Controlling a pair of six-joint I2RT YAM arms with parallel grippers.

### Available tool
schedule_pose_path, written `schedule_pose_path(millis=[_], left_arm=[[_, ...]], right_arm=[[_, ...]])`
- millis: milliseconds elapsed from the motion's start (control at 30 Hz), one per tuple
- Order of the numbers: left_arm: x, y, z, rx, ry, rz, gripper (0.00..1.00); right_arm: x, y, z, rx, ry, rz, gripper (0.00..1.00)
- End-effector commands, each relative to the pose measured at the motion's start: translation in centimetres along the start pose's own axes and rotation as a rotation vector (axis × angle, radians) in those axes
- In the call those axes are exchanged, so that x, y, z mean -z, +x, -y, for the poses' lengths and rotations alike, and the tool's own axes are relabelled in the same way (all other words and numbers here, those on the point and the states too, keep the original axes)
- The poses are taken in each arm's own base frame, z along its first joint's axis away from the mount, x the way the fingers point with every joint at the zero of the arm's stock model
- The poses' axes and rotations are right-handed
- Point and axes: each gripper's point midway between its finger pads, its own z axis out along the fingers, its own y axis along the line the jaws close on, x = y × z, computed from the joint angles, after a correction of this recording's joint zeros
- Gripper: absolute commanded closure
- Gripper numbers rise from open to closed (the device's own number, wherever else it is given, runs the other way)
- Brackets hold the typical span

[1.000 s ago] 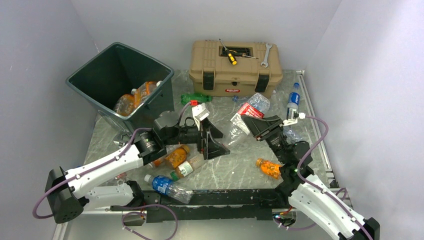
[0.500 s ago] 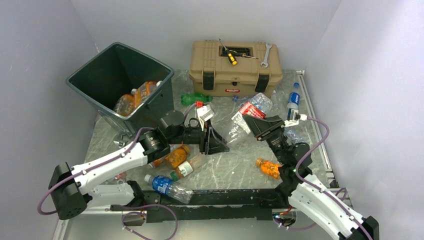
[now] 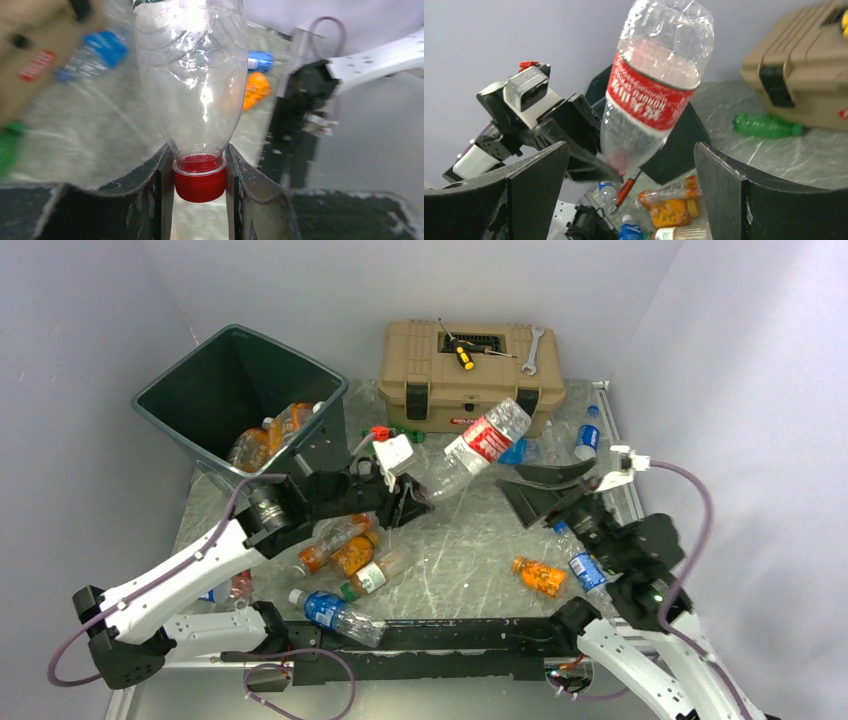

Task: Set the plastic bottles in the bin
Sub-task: Pick up the plastic bottle from the corner of the board.

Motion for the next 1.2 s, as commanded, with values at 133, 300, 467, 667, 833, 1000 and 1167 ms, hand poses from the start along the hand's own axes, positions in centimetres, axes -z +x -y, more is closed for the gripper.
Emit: schedule_pose_path(millis=[133, 300, 467, 667, 833, 1000, 1167], left_arm=[[4.0, 4.3, -5.3, -0.828, -0.101, -0.345, 1.0], [3.1, 4.9, -7.2, -1.269, -0.166, -0.471, 1.0], [0.7, 1.8, -5.7, -1.71, -0.232, -0.34, 1.0], [-0.5, -1.0, -4.2, -1.876, -0.296, -0.242, 1.0], [-1.1, -1.5, -3.7, -1.917, -0.305, -0.2, 1.0], [-1.6, -1.6, -2.9, -1.938, -0.295, -0.135, 1.0], [-1.8, -0.4, -2.3, -1.912, -0.227, -0.115, 1.0]], right_arm=[[5.4, -2.3, -1.7, 0.347, 0.111, -0.225, 0.0], [6.0, -2.8, -1.2, 0.362, 0.195, -0.291, 0.0], [5.7, 0.0, 0.8, 0.32, 0.276, -0.469, 0.0], [5.5, 5.6, 1.9, 0.215, 0.214, -0.673, 0.0], [5.1, 8.2, 1.1, 0.158, 0.071, -0.703, 0.0], [4.9, 9.1, 3.1, 0.212, 0.135, -0.772, 0.0], [5.5, 9.2, 5.4, 0.301, 0.224, -0.832, 0.0]])
